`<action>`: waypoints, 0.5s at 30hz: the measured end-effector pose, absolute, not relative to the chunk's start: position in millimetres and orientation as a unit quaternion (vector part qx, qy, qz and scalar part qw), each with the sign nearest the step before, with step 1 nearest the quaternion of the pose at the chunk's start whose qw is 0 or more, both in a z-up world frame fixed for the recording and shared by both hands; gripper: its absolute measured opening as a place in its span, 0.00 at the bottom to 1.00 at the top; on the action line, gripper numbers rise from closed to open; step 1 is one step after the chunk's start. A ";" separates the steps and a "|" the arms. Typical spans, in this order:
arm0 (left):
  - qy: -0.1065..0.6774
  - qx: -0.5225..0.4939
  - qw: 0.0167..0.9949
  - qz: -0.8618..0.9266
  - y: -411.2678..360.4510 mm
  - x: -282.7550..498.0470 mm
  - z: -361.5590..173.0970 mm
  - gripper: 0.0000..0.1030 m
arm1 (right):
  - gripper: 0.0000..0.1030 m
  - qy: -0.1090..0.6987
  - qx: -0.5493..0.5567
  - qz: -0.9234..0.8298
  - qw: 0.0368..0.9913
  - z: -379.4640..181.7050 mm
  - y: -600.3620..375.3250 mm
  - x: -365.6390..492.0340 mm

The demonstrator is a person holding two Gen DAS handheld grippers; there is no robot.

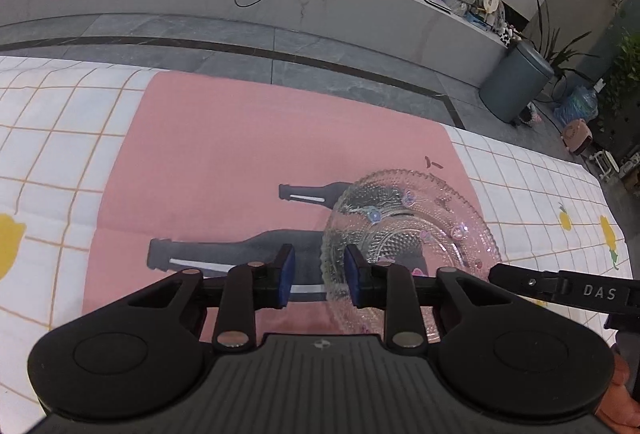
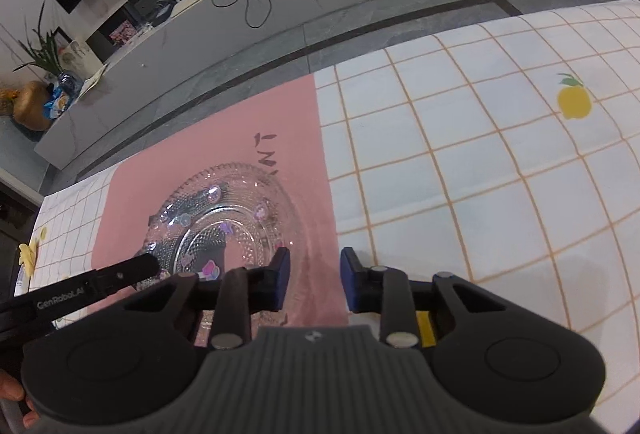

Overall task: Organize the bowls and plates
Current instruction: 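Move the left tool to the second clear glass plate and grasp its rim, then lift the second glass plate and lower it onto the plate stack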

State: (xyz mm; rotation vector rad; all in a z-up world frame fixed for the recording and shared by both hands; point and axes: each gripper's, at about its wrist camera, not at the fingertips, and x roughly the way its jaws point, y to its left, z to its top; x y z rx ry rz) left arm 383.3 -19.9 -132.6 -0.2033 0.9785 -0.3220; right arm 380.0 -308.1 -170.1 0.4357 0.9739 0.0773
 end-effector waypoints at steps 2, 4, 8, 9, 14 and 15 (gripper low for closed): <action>0.468 -0.100 0.863 -0.162 -20.9 383.6 -132.3 0.17 | 0.14 0.467 0.219 0.050 0.855 -172.3 -307.0 381.6; 0.468 -0.098 0.864 -0.160 -22.9 382.7 -130.9 0.16 | 0.10 0.468 0.231 0.055 0.851 -174.0 -305.2 381.9; 0.467 -0.088 0.867 -0.149 -25.9 381.1 -125.6 0.13 | 0.09 0.470 0.232 0.048 0.850 -171.7 -303.0 380.3; 0.466 -0.083 0.868 -0.150 -26.7 380.0 -124.2 0.13 | 0.09 0.473 0.233 0.047 0.848 -171.0 -302.9 380.1; 0.465 -0.071 0.869 -0.156 -28.7 369.0 -110.3 0.12 | 0.09 0.478 0.235 0.046 0.845 -163.0 -304.5 370.2; 0.463 -0.072 0.870 -0.157 -27.5 365.5 -105.5 0.12 | 0.09 0.478 0.237 0.046 0.844 -159.8 -305.1 366.7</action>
